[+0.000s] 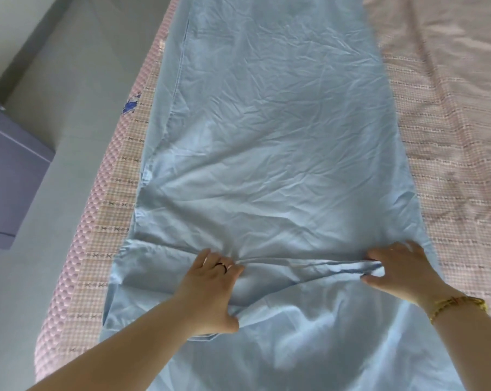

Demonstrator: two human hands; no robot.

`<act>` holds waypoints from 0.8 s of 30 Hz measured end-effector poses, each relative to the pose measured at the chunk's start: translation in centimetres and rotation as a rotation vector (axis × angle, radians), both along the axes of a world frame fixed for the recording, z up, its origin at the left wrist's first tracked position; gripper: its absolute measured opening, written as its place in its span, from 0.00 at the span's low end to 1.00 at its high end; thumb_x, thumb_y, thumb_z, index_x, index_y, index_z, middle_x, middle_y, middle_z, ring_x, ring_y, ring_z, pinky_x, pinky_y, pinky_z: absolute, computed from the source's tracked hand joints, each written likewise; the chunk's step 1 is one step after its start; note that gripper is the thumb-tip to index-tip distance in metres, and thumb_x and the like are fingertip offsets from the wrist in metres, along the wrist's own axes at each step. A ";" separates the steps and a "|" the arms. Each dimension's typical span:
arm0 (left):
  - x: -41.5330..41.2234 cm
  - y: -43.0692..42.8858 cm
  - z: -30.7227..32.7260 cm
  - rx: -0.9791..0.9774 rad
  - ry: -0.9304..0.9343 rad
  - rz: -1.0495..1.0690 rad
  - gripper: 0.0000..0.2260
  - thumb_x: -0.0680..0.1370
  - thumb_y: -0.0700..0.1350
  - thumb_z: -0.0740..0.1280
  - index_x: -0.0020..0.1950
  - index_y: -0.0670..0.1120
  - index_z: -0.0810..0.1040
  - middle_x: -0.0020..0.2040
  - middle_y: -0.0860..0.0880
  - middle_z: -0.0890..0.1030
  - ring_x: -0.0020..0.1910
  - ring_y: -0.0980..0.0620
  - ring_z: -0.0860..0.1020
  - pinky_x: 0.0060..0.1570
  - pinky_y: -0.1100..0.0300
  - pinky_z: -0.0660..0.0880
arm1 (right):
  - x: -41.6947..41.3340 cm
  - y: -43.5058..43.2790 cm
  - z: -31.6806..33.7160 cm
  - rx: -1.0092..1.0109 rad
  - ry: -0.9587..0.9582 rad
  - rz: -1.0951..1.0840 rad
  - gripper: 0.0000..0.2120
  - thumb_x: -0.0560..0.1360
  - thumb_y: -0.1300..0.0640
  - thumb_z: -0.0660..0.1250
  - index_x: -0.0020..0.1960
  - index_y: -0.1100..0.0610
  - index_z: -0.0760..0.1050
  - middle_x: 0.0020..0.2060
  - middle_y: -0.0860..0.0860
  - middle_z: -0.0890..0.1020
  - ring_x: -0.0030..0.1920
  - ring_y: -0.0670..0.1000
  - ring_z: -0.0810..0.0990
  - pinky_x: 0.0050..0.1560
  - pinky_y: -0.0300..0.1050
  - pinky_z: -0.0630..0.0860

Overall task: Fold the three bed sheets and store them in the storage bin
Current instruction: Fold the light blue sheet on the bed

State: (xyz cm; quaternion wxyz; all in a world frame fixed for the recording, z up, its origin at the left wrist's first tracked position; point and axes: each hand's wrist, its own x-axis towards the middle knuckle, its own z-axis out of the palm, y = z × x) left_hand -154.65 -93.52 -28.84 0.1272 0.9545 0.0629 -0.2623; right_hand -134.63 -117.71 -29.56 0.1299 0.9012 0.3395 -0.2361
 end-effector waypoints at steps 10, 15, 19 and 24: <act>0.5 -2.3 -1.8 0.066 -0.180 0.000 0.15 0.61 0.52 0.72 0.43 0.45 0.81 0.57 0.43 0.79 0.61 0.45 0.72 0.65 0.55 0.64 | 0.3 -2.1 -1.2 0.264 -0.015 -0.210 0.08 0.73 0.54 0.67 0.41 0.57 0.81 0.27 0.50 0.75 0.43 0.59 0.80 0.50 0.46 0.65; 0.4 0.4 -2.8 0.039 -0.409 0.207 0.08 0.65 0.50 0.56 0.41 0.47 0.67 0.32 0.46 0.79 0.29 0.48 0.79 0.39 0.58 0.69 | 0.3 -2.5 -0.6 0.255 0.031 -0.221 0.12 0.73 0.42 0.63 0.49 0.48 0.77 0.39 0.48 0.79 0.55 0.52 0.77 0.59 0.46 0.60; 0.8 2.6 -1.8 0.119 -0.051 0.130 0.19 0.74 0.57 0.60 0.60 0.47 0.68 0.53 0.51 0.80 0.55 0.49 0.78 0.58 0.58 0.67 | 1.4 -2.9 0.2 -0.112 0.072 -0.133 0.13 0.76 0.46 0.60 0.60 0.45 0.68 0.52 0.45 0.75 0.65 0.46 0.67 0.70 0.46 0.46; -0.4 4.1 -0.2 0.130 0.211 -0.050 0.06 0.72 0.50 0.62 0.46 0.52 0.71 0.43 0.54 0.77 0.57 0.50 0.76 0.55 0.62 0.65 | 1.9 -2.9 1.5 -0.168 0.114 -0.201 0.08 0.78 0.49 0.58 0.54 0.47 0.73 0.55 0.48 0.77 0.60 0.49 0.74 0.60 0.40 0.64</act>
